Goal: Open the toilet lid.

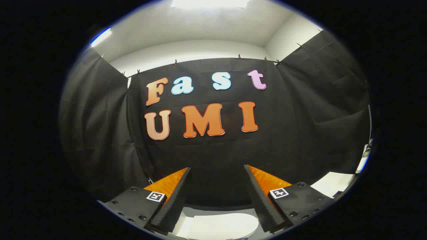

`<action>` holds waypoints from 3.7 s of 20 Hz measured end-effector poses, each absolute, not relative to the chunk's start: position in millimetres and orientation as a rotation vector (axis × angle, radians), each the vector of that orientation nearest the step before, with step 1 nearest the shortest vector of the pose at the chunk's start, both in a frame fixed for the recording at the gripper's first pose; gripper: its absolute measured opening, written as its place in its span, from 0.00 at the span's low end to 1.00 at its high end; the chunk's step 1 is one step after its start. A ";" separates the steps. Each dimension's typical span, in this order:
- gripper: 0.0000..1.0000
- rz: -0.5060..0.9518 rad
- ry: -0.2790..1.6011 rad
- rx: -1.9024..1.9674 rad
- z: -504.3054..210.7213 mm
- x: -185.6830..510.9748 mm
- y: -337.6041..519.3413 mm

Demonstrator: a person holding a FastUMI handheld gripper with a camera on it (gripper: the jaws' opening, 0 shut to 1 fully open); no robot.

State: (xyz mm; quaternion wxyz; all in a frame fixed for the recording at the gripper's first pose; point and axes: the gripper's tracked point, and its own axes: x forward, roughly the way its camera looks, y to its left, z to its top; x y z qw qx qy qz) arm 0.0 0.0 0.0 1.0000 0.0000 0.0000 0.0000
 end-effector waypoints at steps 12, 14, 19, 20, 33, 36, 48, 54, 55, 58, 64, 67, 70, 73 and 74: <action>0.98 -0.008 0.003 0.005 -3.6 1.3 -5.5; 0.98 -0.006 0.006 -0.001 -6.3 -3.7 -7.7; 0.98 -0.028 -0.013 -0.015 -19.6 -20.5 -31.9; 0.98 -0.032 -0.012 -0.017 -25.4 -24.6 -37.7; 0.98 -0.048 0.055 0.014 -114.4 -28.3 -93.0; 0.98 -0.040 0.109 0.015 -155.6 -22.0 -101.2; 0.98 -0.057 0.542 0.284 -399.9 -30.9 -160.9; 0.99 -0.127 0.763 0.411 -524.5 -55.1 -188.9; 0.99 -0.131 0.805 0.419 -539.1 -61.6 -189.6; 0.99 -0.133 0.897 0.488 -573.5 -75.9 -187.5; 0.98 -0.153 0.992 0.675 -627.0 -88.7 -189.3; 0.93 -0.145 1.020 0.758 -644.8 -92.0 -185.7; 0.81 -0.124 1.042 0.830 -653.3 -88.7 -170.4; 0.63 -0.085 1.046 0.880 -652.5 -86.5 -162.2; 0.49 -0.080 1.044 0.881 -652.3 -87.7 -162.8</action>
